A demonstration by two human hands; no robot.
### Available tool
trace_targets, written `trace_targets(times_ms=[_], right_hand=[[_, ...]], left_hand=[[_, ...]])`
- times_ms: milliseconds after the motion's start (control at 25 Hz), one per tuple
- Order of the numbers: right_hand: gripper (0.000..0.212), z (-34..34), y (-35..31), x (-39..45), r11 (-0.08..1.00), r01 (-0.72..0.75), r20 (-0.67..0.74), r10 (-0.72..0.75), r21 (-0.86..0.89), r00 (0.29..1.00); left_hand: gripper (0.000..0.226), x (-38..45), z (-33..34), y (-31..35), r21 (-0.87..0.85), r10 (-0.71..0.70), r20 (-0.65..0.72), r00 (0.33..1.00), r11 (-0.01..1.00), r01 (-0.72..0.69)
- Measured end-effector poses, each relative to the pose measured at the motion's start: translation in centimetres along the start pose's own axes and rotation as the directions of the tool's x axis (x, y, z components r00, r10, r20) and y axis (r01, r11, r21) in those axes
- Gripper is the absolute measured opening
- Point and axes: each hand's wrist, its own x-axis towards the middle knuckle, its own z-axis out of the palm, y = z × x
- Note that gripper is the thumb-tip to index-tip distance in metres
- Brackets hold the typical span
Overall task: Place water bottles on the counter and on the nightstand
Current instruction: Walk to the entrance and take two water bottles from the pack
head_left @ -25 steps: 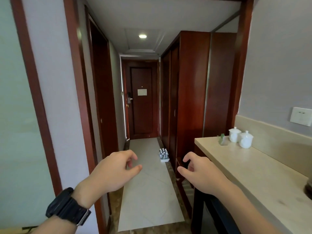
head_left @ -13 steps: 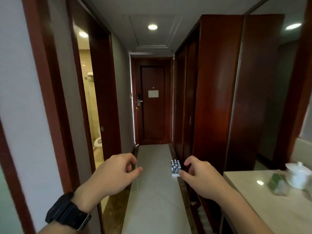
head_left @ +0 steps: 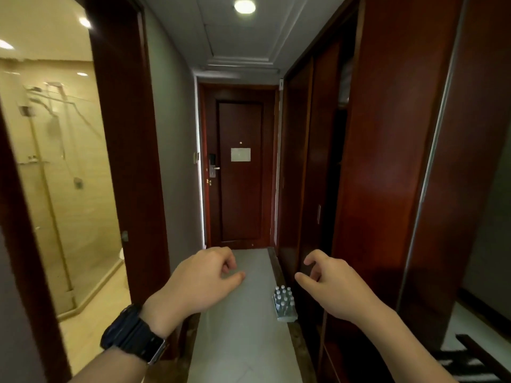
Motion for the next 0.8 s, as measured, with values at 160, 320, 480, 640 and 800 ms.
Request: trace_targets(times_ms=[160,320,480,640,800], right_hand=[[0.041,2.7,2.8,12.1,1.0,0.011,-0.011,-0.011,0.002,1.0],[0.039,7.0,6.8,25.7,0.999,0.038,-0.046,-0.037,0.023,0.998],[0.048,9.3,9.6,39.8,0.995,0.054,-0.061,-0.049,0.086,0.997],[0.051,10.1,9.5,52.6,0.991,0.1,-0.059,-0.094,0.094,0.994],[0.052,12.7,9.1,63.2,0.992,0.103,-0.032,-0.101,0.077,0.994]], left_hand=[[0.022,11.3,3.3,-4.0,-0.022,0.011,-0.035,0.999,1.0,-0.012],[0.022,23.5,8.0,-9.5,-0.06,-0.014,-0.085,0.996,0.998,0.009],[0.023,36.2,10.6,-13.5,-0.05,-0.058,-0.06,0.997,0.997,0.055],[0.02,47.1,10.7,-17.3,-0.063,-0.096,-0.099,0.99,0.994,0.09],[0.019,56.0,12.3,-22.7,-0.087,-0.112,-0.113,0.987,0.991,0.103]])
